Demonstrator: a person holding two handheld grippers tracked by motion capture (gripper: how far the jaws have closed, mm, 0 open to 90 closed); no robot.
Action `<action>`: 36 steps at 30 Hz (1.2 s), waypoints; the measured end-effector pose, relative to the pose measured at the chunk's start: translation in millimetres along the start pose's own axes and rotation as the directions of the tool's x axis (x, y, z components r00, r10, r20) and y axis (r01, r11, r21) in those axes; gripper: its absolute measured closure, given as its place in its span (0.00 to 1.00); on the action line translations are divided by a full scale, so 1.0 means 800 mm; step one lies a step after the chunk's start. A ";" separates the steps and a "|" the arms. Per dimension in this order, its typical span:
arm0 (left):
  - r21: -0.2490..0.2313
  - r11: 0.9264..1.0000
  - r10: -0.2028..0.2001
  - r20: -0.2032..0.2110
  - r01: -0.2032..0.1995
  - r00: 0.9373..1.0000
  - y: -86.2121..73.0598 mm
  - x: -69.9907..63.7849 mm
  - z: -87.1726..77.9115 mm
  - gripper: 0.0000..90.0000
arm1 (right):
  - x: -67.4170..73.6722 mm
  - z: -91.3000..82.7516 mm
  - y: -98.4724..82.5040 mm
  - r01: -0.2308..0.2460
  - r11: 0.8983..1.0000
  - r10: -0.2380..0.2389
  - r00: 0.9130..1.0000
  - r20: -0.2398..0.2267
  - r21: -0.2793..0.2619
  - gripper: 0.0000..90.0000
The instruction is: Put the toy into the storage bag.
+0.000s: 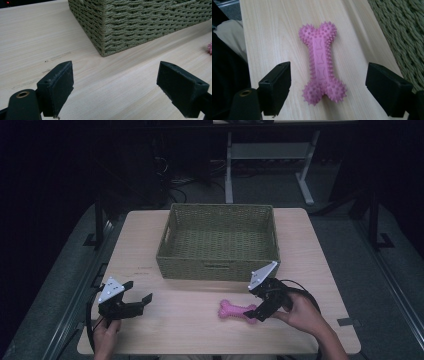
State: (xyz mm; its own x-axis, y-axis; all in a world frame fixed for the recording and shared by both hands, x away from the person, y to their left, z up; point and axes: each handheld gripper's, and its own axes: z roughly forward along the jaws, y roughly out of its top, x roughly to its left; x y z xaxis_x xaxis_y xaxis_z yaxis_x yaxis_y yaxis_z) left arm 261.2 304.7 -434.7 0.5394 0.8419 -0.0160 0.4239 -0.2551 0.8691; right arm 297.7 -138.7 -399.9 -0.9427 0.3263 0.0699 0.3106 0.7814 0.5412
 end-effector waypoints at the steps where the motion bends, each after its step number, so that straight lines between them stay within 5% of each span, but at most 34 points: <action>1: 0.000 1.000 0.000 0.000 0.000 1.000 0.000 0.000 0.000 0.15 | 0.000 0.001 0.002 0.008 1.000 -0.008 1.000 -0.003 0.001 0.23; 36: 0.001 1.000 0.001 0.002 -0.001 1.000 -0.001 0.001 -0.002 0.15 | 0.001 0.060 0.024 0.101 0.985 -0.095 0.994 -0.049 0.143 0.44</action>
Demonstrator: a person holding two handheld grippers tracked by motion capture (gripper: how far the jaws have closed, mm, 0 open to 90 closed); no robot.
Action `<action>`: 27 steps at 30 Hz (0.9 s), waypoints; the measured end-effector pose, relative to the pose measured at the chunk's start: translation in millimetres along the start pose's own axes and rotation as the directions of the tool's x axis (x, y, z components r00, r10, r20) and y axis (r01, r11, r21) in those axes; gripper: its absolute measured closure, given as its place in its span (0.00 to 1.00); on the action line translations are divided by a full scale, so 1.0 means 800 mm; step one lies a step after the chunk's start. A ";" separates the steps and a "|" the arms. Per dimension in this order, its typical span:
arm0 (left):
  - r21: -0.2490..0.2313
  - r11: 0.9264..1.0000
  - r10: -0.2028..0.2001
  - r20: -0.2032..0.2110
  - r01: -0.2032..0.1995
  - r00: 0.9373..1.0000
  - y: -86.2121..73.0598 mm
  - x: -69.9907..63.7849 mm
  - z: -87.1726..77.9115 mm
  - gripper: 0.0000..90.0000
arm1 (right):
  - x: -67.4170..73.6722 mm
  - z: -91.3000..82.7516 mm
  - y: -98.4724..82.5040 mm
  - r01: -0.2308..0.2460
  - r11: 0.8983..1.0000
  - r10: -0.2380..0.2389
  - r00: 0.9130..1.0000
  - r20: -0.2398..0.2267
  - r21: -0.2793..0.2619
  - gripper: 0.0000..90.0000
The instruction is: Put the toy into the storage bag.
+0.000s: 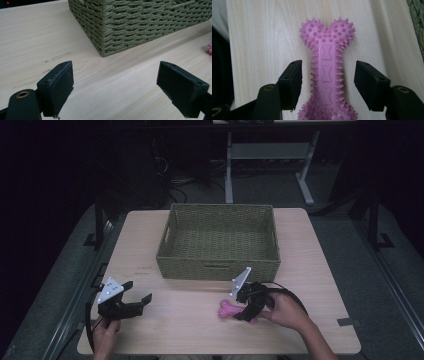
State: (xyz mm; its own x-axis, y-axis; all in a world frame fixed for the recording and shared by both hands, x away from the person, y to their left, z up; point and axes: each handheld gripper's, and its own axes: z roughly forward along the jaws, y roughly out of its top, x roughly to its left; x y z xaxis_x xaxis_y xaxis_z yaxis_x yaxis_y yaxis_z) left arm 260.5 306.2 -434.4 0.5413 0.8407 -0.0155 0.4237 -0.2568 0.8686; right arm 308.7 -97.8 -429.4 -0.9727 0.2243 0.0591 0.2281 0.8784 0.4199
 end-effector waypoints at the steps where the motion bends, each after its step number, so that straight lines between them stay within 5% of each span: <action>1: -0.001 1.000 -0.001 0.001 0.001 1.000 0.000 0.000 0.000 0.15 | 0.000 0.001 0.000 0.002 1.000 -0.002 1.000 0.000 0.003 0.45; 27: -0.003 1.000 -0.008 -0.002 0.008 1.000 -0.001 0.002 -0.001 0.15 | 0.003 0.018 0.000 0.047 0.998 -0.048 0.999 0.008 0.050 0.63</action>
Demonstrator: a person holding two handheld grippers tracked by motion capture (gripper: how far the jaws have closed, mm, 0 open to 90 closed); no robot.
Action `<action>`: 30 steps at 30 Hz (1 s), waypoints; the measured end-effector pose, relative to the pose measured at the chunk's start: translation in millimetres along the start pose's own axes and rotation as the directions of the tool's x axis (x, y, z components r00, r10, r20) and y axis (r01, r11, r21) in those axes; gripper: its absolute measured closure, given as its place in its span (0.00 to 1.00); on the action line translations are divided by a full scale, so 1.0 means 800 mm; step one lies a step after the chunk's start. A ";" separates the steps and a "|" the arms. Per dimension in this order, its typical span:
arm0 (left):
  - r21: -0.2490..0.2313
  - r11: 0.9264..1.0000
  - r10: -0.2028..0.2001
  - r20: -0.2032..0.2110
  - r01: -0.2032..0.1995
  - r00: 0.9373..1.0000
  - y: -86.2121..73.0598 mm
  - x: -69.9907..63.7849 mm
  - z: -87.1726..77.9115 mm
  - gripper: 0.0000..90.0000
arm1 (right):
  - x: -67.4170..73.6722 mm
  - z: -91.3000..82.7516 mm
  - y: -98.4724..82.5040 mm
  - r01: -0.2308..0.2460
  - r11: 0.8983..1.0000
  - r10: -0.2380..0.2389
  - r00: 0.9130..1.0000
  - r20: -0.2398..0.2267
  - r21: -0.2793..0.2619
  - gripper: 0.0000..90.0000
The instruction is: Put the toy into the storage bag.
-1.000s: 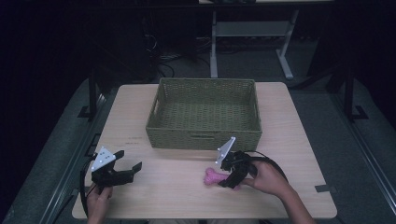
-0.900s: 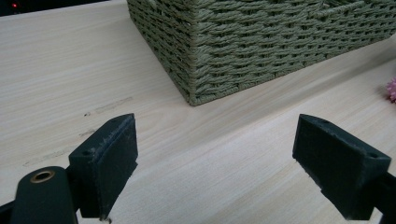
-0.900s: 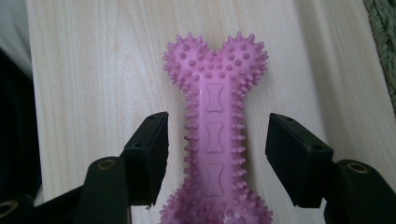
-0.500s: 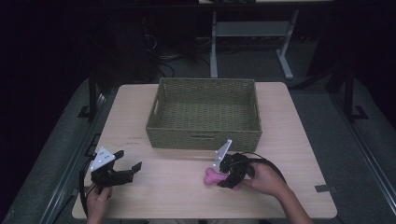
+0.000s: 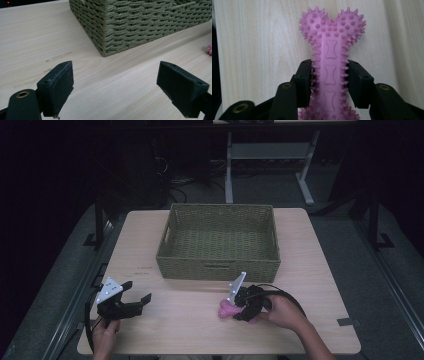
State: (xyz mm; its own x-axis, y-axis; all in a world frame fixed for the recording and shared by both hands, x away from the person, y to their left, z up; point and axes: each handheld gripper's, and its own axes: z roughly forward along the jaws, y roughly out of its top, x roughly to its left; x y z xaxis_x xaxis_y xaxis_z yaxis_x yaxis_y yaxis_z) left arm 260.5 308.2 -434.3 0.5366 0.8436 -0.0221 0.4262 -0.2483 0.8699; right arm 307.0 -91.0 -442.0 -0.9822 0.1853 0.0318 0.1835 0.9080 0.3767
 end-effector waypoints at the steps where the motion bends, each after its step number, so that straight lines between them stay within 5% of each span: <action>1: -0.001 1.000 -0.002 0.000 0.002 1.000 0.000 0.000 0.000 0.15 | 0.000 -0.001 0.000 0.002 1.000 -0.002 1.000 0.001 0.001 0.64; 12: -0.005 1.000 -0.008 -0.003 0.008 1.000 0.000 0.001 -0.002 0.15 | -0.009 -0.014 0.001 -0.011 0.999 0.010 0.999 -0.043 -0.038 0.64; 30: -0.007 1.000 -0.007 -0.005 0.007 1.000 0.000 0.001 -0.002 0.15 | -0.046 -0.089 0.011 -0.043 0.984 0.027 0.995 -0.092 -0.171 0.64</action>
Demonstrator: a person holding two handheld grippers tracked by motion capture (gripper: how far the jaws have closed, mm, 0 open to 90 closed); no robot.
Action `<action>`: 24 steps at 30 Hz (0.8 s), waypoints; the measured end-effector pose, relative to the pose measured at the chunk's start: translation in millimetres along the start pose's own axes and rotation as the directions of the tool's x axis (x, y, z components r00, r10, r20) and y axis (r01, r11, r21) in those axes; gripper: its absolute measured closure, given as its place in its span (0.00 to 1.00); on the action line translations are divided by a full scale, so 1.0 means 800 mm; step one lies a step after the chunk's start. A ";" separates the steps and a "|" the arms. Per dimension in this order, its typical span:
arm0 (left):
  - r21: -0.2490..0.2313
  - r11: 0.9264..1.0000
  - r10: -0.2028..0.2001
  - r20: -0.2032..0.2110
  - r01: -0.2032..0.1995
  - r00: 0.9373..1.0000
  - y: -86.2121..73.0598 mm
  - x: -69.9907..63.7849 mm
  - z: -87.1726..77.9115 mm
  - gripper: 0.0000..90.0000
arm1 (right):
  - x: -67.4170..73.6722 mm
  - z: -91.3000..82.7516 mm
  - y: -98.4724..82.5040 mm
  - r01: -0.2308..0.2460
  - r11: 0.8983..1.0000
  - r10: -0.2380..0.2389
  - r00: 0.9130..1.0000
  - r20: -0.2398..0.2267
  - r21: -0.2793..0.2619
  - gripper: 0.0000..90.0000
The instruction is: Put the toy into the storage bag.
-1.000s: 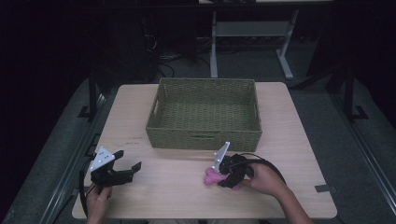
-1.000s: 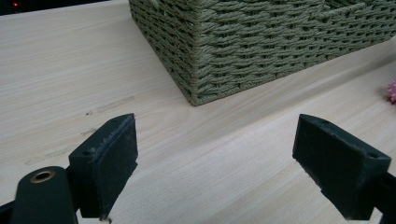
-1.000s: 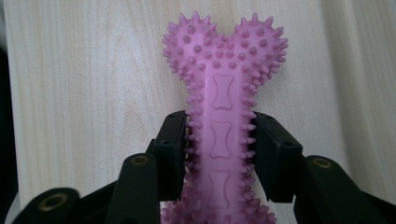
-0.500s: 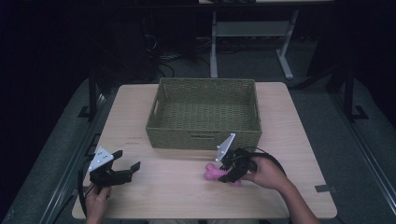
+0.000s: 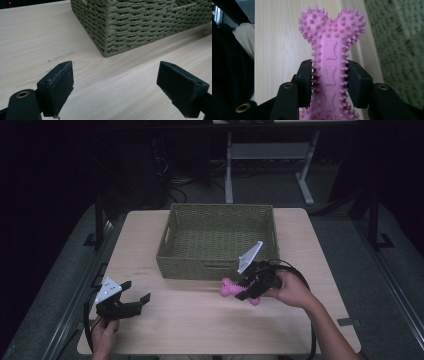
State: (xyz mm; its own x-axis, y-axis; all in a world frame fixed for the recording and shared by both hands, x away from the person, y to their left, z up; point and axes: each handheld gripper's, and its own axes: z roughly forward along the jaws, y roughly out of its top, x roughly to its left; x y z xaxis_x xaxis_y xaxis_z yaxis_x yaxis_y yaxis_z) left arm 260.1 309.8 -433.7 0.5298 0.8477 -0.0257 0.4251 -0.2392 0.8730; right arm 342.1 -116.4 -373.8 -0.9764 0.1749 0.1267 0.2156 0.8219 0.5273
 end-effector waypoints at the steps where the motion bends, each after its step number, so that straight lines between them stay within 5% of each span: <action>1: 0.000 1.000 0.000 0.001 0.000 1.000 0.000 0.000 0.000 0.15 | -0.002 -0.003 0.002 0.002 1.000 -0.002 1.000 -0.003 -0.005 0.64; 24: 0.000 1.000 0.000 0.000 0.000 1.000 0.000 0.001 0.000 0.15 | -0.025 -0.047 0.035 0.005 1.000 -0.005 1.000 0.002 -0.031 0.64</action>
State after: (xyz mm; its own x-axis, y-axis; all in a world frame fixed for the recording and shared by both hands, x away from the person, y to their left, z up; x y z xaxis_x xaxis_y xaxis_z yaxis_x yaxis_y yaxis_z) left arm 260.6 310.4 -433.6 0.5303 0.8475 -0.0255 0.4247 -0.2395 0.8731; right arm 368.0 -117.5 -329.8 -0.9774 0.1720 0.1226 0.2112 0.8054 0.5539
